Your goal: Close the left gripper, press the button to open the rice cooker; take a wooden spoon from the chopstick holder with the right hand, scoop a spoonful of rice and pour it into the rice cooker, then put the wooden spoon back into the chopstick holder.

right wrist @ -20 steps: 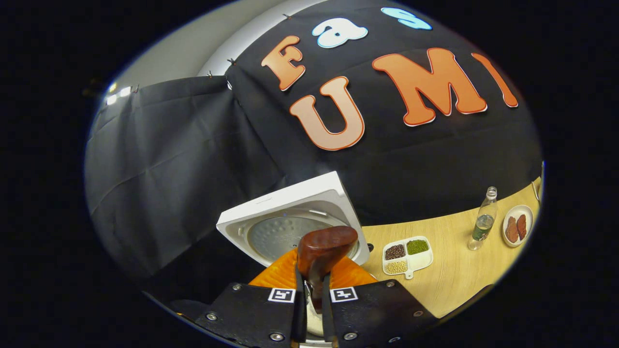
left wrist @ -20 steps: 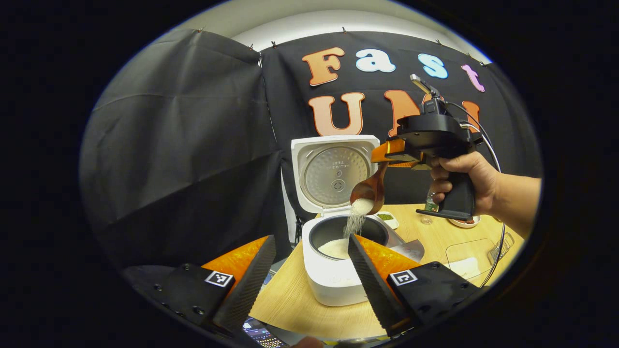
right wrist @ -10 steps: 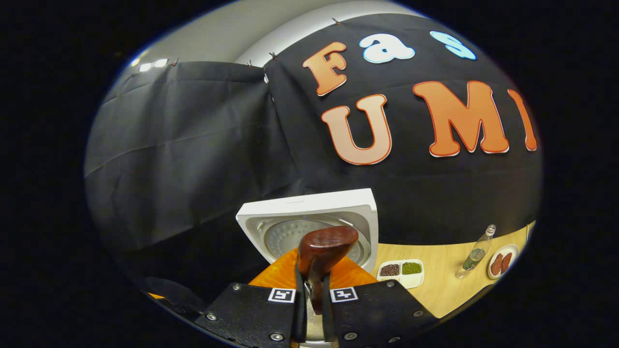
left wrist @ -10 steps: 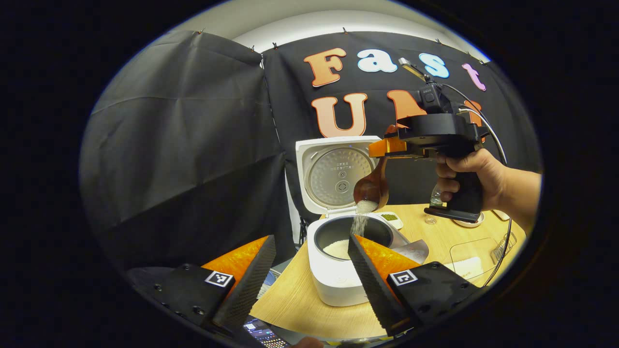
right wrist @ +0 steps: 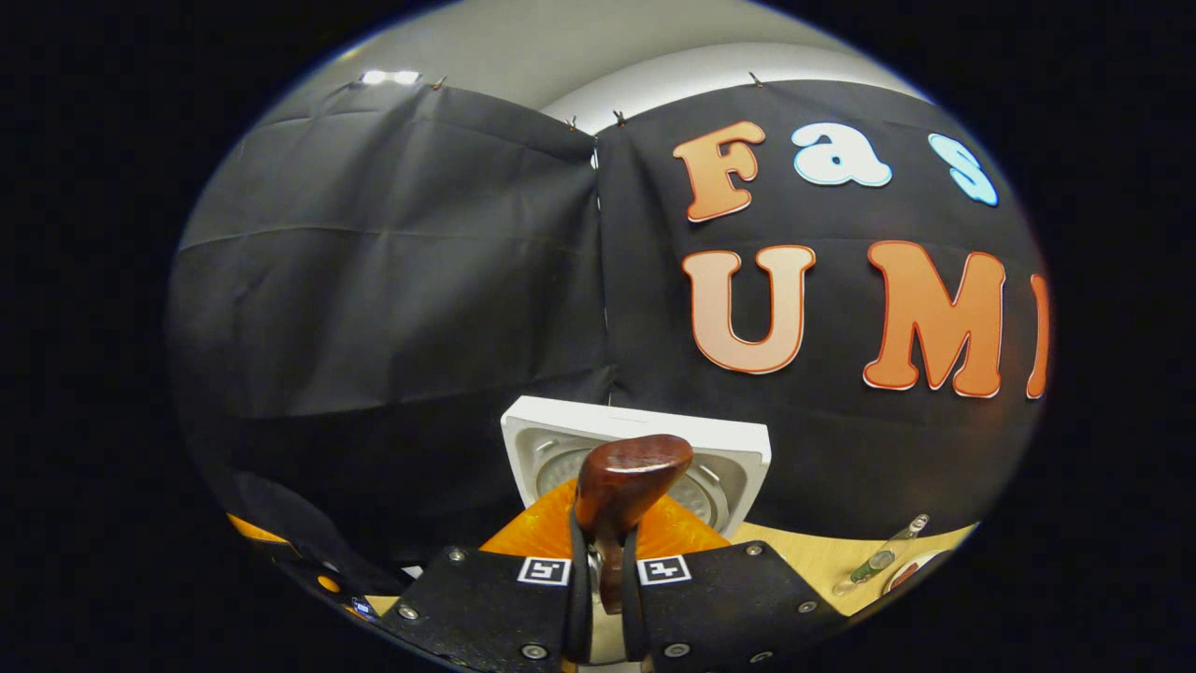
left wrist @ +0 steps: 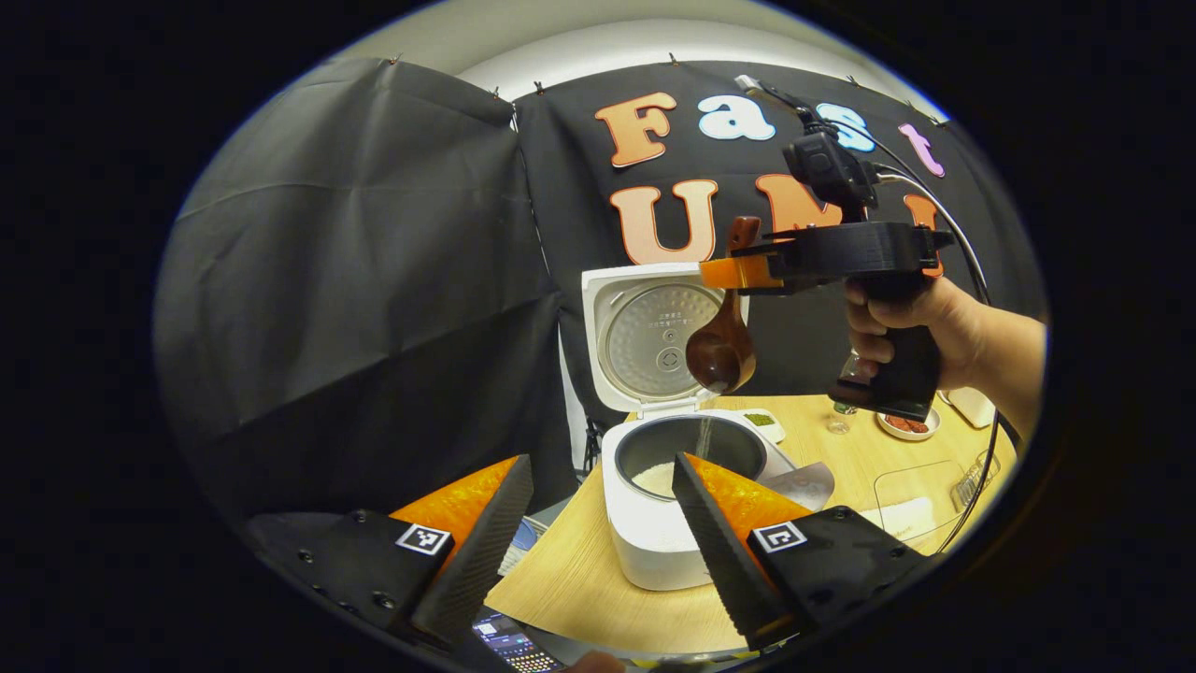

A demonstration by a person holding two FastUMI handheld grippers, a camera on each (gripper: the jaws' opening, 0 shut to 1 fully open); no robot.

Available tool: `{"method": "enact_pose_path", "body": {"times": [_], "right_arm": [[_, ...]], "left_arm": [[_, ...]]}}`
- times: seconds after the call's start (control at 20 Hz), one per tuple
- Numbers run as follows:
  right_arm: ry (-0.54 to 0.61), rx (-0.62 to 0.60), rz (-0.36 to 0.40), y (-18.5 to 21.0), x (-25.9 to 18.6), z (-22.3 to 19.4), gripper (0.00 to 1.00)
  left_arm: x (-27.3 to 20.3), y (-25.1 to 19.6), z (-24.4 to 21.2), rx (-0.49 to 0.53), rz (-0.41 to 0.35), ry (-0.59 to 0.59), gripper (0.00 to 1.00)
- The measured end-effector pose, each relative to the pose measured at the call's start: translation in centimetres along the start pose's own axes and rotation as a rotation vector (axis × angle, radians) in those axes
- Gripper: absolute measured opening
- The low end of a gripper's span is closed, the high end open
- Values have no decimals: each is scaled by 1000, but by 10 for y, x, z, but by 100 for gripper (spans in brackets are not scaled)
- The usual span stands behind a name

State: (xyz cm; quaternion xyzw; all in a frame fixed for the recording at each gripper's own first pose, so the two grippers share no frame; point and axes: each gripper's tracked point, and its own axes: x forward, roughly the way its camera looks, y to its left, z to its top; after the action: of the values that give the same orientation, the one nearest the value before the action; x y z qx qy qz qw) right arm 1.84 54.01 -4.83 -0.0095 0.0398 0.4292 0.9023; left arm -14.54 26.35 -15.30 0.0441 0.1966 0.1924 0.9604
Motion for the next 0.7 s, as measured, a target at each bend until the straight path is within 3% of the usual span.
{"method": "enact_pose_path", "body": {"times": [0.2, 0.35, 0.7], "right_arm": [[-20, -109, 17, 10, -3, 5, 12], [-28, -112, 15, 6, -7, 6, 12], [34, 217, -22, -48, -47, -2, 12]], "left_arm": [[-1, 1, 7, -9, 27, -27, 100], [-4, -4, 11, -22, 33, -40, 100], [-8, -32, 16, -59, 18, -48, 99]]}}
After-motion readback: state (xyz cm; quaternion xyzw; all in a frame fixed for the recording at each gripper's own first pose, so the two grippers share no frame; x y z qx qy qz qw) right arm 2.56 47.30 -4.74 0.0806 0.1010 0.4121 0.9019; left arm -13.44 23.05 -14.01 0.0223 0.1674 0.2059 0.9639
